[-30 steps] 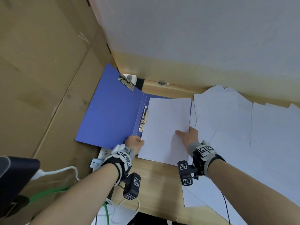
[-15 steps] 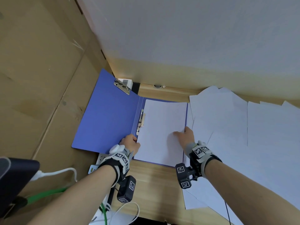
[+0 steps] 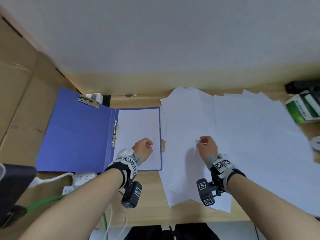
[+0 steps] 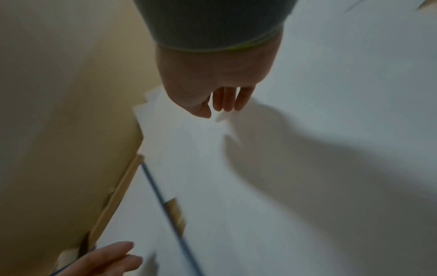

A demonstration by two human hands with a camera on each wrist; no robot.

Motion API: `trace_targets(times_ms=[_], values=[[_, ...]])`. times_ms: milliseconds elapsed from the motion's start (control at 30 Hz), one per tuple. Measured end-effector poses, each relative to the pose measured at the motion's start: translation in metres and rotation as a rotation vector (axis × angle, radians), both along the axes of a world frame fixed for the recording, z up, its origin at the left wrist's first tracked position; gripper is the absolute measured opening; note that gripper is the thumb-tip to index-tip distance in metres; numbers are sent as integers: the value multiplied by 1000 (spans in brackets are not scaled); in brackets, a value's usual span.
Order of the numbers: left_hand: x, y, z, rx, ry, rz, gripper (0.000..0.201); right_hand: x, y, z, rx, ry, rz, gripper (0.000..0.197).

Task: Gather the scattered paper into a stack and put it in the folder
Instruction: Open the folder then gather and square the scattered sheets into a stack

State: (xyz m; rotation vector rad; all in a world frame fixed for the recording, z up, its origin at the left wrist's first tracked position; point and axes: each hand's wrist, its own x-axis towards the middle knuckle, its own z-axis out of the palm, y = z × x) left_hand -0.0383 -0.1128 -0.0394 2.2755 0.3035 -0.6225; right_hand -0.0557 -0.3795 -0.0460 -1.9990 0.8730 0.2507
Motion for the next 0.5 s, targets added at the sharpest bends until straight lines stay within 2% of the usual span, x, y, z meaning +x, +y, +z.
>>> trace_targets(times_ms=[133,167,267,333,433,500], values=[[-7,-56,-12,13,144,-147,17,-27,-69,-5,-70,92,-146,47],[-7,-63,-15,42,160,-144,23,-32,-77,-8,-73,126,-167,52],[-10,-95,-17,94,194,0,62,-46,-102,-14,-83,222,-171,56],[-13,-108,-17,31,255,135,72,-48,-101,-18,-72,242,-158,52],[-18,-121,-18,-23,324,215,72,-47,-87,-19,-3,199,-149,48],[-24,-130,-19,62,322,204,58,-49,-83,-23,56,198,-21,48]])
